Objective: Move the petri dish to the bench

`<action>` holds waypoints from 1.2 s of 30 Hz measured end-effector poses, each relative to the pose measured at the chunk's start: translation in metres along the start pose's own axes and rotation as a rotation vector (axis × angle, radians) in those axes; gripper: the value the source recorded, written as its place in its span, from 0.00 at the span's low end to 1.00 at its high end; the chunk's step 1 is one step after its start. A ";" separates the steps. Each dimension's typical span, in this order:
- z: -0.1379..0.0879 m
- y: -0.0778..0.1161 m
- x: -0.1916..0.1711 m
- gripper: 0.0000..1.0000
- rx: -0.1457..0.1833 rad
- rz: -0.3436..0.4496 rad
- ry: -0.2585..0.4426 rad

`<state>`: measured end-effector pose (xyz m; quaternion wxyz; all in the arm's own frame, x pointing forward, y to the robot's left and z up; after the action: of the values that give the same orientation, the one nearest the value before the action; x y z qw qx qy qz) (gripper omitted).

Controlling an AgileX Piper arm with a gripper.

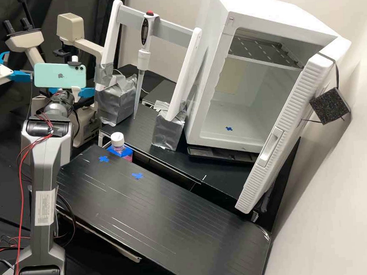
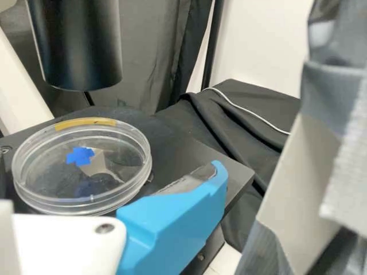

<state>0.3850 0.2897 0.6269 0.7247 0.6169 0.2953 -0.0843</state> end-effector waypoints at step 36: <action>0.002 0.001 0.000 0.00 -0.038 0.004 -0.034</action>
<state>0.3859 0.2883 0.6278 0.7413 0.6023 0.2831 -0.0877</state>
